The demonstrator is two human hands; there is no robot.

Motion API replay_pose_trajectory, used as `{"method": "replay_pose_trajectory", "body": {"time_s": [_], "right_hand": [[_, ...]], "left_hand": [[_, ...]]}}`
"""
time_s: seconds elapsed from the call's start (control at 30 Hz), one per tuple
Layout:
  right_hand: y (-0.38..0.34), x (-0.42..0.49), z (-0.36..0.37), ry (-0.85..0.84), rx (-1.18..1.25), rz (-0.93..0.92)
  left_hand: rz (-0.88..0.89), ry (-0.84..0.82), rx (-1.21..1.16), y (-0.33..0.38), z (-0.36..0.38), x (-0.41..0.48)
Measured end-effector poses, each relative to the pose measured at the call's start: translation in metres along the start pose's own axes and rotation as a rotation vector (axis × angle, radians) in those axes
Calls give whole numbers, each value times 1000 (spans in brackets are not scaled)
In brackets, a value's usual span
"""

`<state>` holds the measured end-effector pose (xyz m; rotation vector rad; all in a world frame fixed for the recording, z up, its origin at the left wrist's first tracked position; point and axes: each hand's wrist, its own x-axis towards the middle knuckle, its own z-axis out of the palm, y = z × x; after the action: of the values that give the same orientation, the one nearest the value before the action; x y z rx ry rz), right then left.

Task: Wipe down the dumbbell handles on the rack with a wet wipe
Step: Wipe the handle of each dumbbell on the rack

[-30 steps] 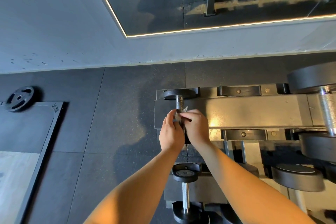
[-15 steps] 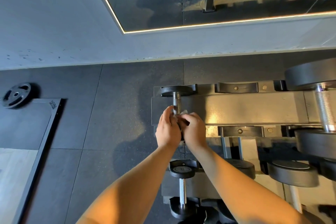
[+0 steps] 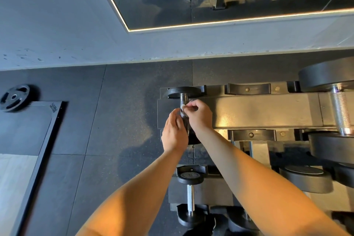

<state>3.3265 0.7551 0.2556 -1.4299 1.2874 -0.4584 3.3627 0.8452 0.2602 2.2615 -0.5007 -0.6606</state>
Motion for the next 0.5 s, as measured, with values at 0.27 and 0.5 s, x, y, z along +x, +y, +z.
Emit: {"method": "replay_pose_trajectory", "body": {"time_s": [0.27,0.5], "right_hand": [[19,-30,-9,-227,-197,165],[10,-28,-15,-220,-429,73]], "left_hand": [[15,26,-57,-1,0,-1],[-2,15,-57,-1,0,-1]]}}
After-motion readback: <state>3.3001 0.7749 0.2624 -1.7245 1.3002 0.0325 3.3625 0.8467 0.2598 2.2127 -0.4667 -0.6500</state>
